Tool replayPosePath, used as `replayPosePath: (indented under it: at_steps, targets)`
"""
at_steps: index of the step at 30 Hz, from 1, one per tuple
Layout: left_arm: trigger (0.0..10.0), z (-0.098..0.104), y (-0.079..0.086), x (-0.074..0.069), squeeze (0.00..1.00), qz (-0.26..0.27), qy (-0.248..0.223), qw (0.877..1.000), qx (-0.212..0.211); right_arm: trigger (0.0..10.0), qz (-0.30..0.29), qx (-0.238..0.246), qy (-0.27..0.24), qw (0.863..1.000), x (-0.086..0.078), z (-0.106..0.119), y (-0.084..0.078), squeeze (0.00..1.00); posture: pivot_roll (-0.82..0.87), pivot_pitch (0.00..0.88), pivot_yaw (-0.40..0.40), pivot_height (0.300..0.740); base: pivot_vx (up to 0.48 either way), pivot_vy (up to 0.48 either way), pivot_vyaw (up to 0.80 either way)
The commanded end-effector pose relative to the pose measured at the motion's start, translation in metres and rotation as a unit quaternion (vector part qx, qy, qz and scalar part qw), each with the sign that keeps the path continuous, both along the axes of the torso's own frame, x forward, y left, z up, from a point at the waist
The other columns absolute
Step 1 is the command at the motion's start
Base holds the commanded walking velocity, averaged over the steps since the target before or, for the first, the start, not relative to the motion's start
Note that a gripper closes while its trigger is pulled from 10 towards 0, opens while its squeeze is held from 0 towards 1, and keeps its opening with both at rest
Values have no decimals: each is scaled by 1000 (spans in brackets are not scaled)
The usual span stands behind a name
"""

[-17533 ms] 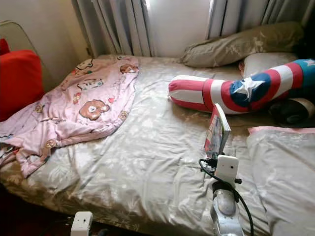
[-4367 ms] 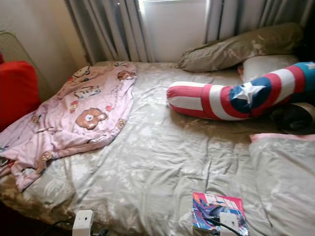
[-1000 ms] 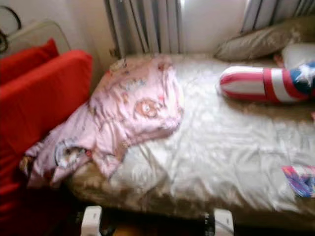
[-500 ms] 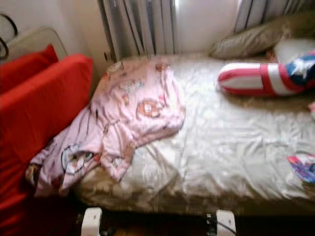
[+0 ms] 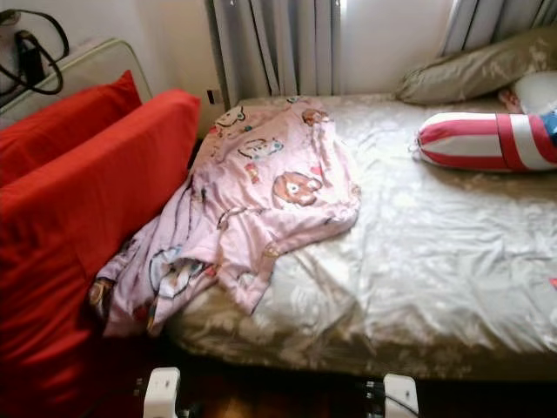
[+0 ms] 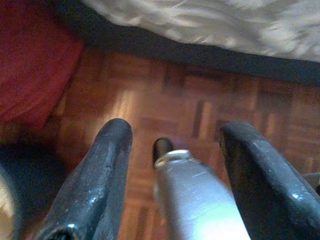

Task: Clean up the room

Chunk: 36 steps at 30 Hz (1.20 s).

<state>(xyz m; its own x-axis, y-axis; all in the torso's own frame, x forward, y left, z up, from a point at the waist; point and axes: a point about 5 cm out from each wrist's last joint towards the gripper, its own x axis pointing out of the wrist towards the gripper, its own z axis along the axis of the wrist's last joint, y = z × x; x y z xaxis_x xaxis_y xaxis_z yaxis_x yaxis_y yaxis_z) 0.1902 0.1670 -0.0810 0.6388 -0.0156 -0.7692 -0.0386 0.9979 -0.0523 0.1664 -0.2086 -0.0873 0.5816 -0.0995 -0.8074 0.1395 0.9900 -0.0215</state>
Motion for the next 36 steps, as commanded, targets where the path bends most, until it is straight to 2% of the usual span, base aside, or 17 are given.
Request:
replayPosePath:
  at_steps: [1, 12, 36]
  targets:
    - [10000, -3, 5, -6, 0, 0, 14, 1000, 7, 10000, 4, 8, 1, 1000, 0, -1, 7, 0, -2, 0, 64, 740, 0, 337, 0]
    - [10000, -3, 5, -6, 0, 2, 12, 1000, 6, 10000, 6, 7, 1, 1000, 1, -1, 6, 0, -1, 0, 62, 740, 0, 332, 0]
    - [10000, -2, 5, -5, 0, -5, 11, 1000, 10, 10000, 8, 8, -1, 1000, 1, -1, 7, 0, 2, 0, 62, 740, 0, 0, 0]
